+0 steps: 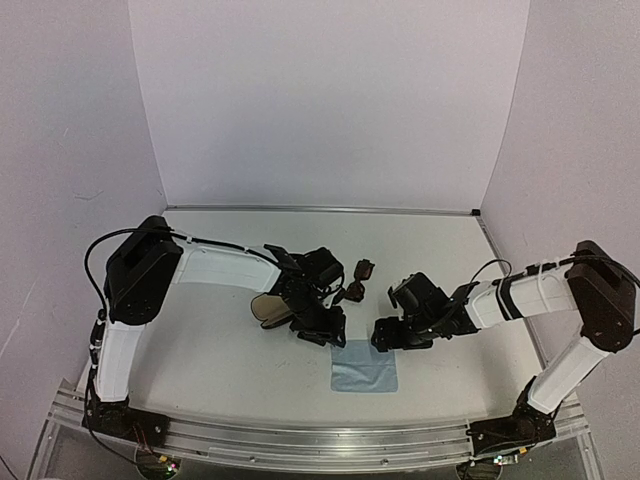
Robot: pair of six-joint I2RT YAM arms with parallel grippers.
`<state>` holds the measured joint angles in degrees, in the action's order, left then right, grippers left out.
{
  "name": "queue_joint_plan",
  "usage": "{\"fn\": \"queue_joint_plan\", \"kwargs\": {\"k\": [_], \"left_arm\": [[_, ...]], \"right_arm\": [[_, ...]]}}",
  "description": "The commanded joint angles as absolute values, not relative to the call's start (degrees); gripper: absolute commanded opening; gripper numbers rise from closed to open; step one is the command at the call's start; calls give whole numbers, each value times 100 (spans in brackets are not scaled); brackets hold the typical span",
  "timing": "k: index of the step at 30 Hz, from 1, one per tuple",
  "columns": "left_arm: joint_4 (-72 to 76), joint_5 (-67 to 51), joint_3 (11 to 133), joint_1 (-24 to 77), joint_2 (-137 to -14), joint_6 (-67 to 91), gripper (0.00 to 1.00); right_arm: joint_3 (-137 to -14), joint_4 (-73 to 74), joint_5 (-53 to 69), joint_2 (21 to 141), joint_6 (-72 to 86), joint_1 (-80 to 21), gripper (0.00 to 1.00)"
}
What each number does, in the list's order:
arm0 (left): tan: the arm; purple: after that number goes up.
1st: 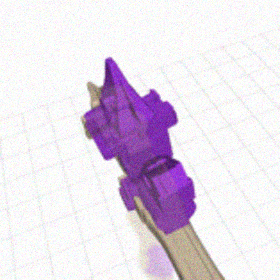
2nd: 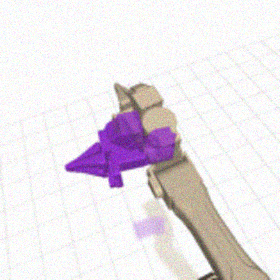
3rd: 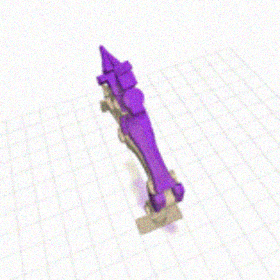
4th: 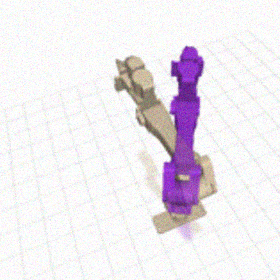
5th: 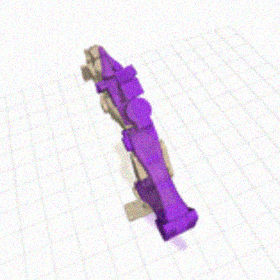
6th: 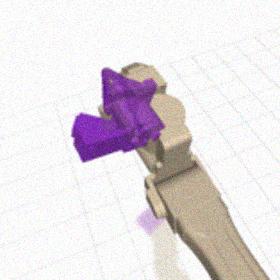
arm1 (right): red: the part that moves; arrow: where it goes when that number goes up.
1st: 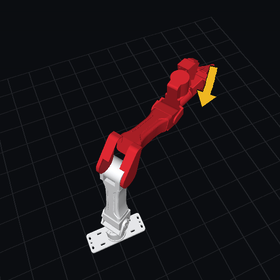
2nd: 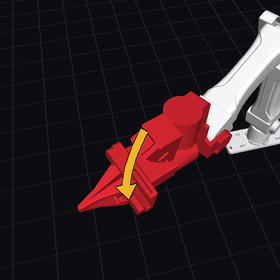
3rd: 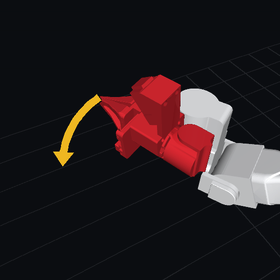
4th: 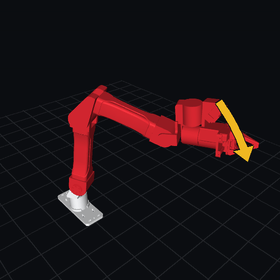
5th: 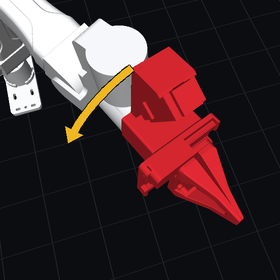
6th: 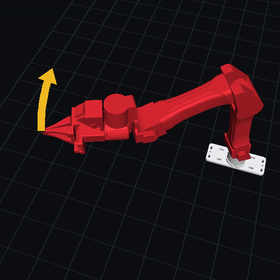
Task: Organize the sunglasses
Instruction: Fold the glasses cleaning cloth at the center of the board.
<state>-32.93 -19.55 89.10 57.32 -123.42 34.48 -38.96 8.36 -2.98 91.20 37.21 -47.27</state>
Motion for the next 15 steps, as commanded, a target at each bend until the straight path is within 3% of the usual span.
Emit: {"fn": "queue_joint_plan", "kwargs": {"k": [1, 15], "left_arm": [[-3231, -2081, 8929, 5722, -12457, 3363, 48], [-3743, -1648, 9127, 5739, -12809, 3198, 46]], "right_arm": [[-4015, 847, -390, 9210, 3810, -4819, 81], [-4190, 1170, -499, 9572, 3924, -5109, 78]]}}
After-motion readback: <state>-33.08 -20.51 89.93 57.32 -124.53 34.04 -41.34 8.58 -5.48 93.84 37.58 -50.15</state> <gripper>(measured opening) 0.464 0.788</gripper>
